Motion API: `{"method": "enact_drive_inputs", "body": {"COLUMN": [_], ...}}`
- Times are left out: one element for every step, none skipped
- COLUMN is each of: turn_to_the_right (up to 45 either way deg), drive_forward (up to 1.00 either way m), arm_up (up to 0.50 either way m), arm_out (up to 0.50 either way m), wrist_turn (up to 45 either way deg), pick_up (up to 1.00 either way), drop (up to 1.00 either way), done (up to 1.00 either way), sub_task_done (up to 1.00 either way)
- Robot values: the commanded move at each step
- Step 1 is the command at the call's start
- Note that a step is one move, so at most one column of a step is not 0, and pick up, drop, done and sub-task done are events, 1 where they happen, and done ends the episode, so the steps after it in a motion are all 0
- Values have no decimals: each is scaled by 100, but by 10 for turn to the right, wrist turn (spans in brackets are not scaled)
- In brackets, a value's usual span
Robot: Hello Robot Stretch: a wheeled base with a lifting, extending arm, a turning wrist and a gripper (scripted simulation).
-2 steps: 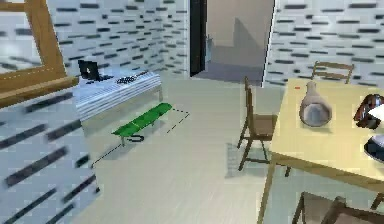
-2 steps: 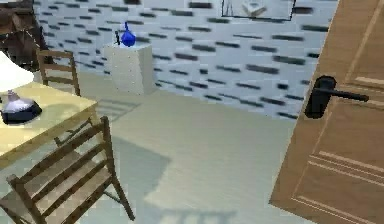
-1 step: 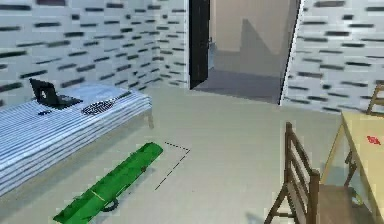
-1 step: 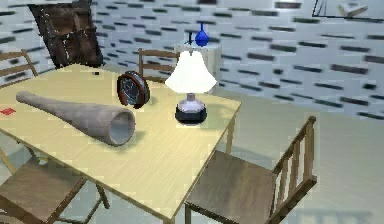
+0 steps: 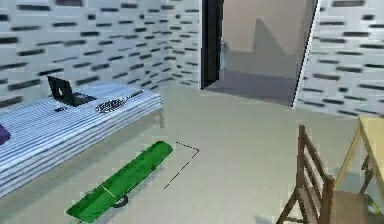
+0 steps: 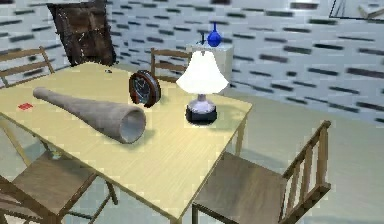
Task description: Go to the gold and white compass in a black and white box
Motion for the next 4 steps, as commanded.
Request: {"method": "enact_drive_inputs", "body": {"turn_to_the_right": [0,270,0,0], "drive_forward": [90,0,100,100], "arm_up": [0,0,0,0], "arm_out": [0,0,0,0], "wrist_turn": [0,0,0,0], "pick_up": [0,0,0,0], "drop": [0,0,0,0], "done": [0,0,0,0], "sub_task_done": [0,0,0,0]}}
